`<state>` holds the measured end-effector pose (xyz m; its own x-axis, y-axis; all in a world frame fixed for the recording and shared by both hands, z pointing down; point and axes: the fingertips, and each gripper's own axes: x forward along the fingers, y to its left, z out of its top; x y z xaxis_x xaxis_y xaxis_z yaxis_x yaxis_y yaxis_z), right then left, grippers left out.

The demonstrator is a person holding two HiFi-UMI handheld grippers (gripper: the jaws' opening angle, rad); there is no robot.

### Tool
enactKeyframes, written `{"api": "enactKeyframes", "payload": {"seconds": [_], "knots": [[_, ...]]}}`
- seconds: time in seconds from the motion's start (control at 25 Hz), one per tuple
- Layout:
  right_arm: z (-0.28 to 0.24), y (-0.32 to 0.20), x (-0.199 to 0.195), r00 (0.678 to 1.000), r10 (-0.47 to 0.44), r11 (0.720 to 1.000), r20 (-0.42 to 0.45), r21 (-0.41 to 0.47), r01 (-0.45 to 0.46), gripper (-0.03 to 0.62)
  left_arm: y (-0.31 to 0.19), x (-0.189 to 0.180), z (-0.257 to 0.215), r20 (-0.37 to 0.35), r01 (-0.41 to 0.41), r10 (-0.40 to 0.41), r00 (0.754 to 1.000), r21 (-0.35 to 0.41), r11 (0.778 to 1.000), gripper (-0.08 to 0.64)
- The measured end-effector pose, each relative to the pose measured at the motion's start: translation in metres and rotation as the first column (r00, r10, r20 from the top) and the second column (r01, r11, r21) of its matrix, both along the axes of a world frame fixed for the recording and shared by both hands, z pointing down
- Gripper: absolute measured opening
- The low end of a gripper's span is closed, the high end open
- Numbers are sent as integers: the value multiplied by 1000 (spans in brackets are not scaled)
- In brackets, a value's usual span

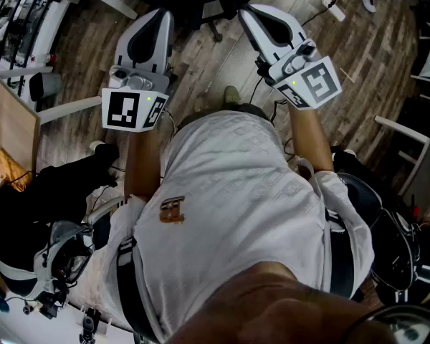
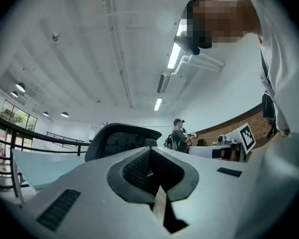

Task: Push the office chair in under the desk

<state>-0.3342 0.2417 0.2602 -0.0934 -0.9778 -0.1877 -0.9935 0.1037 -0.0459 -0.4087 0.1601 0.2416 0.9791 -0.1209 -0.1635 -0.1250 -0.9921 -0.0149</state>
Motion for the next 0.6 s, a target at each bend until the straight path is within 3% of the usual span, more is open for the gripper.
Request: {"api": "enactKeyframes", "payload": {"seconds": [0.32, 0.6], "knots": [[-15, 0, -9, 1000, -11, 1000, -16, 5, 11, 32, 1, -10, -11, 0, 7, -7, 1000, 6, 1000, 18], [-22, -10, 14, 1000, -31, 999, -2, 5, 31, 35, -16, 8, -18, 38, 16, -18, 999, 41, 999, 20]]}}
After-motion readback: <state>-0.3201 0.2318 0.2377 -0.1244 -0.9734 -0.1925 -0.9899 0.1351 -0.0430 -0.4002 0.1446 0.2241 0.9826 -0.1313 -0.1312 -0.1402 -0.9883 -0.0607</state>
